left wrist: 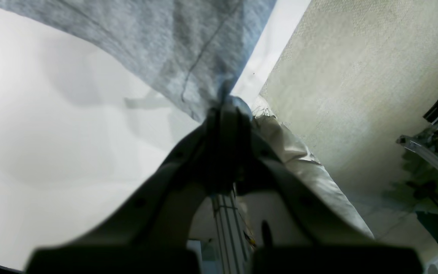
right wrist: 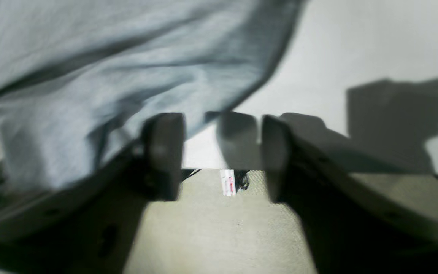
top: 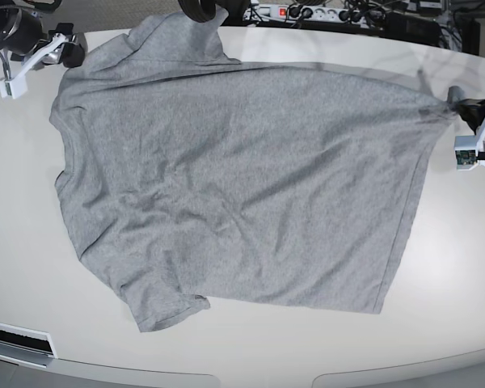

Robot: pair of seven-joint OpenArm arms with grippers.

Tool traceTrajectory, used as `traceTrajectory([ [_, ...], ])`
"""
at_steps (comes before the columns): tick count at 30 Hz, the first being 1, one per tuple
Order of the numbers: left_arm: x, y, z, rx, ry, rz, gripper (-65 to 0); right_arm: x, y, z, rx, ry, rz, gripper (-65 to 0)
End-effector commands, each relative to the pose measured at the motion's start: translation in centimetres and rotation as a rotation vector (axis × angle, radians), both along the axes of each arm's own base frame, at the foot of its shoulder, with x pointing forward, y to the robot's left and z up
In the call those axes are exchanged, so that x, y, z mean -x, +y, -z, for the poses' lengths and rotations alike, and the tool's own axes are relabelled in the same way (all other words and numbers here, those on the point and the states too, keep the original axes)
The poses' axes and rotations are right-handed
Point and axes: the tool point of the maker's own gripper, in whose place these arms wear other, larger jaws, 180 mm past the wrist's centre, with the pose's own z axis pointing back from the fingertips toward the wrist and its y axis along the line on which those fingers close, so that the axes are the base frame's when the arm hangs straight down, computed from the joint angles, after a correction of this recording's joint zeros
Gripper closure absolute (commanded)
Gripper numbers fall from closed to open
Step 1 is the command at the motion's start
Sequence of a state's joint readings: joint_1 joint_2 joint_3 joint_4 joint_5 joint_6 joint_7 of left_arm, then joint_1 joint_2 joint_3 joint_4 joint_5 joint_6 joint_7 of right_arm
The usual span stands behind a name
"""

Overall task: Layout the t-shirt on the table in an organized manner, then fold the t-shirt properly
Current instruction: 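Hold the corner with the right gripper and open the left gripper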

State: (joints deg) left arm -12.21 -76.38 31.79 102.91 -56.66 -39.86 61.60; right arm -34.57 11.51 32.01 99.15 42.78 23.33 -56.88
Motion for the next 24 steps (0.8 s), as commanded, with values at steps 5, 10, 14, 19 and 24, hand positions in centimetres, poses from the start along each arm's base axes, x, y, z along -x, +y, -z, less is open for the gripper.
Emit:
traceTrajectory([
  [5, -0.6, 0.9, -1.0, -0.023, -0.024, -0.003, 0.0, -0.4, 1.3, 0.2, -0.038, -0.038, 0.041, -40.8],
  [10, -0.6, 0.9, -1.0, -0.023, -0.024, -0.003, 0.0, 0.1, 1.7, 1.1, -0.065, -0.033, 0.078, -40.8],
  [14, -0.6, 0.9, -1.0, -0.026, -0.025, -0.002, 0.0, 0.2, 1.9, 2.1, -0.090, -0.030, 0.085, -40.8],
  [19, -0.6, 0.9, -1.0, -0.026, -0.025, -0.002, 0.0, -0.5, 2.3, 2.3, -0.112, -0.031, 0.068, -40.8],
  [24, -0.6, 0.9, -1.0, -0.026, -0.025, -0.002, 0.0, -0.3, 2.5, 2.3, -0.117, -0.021, 0.050, -40.8],
])
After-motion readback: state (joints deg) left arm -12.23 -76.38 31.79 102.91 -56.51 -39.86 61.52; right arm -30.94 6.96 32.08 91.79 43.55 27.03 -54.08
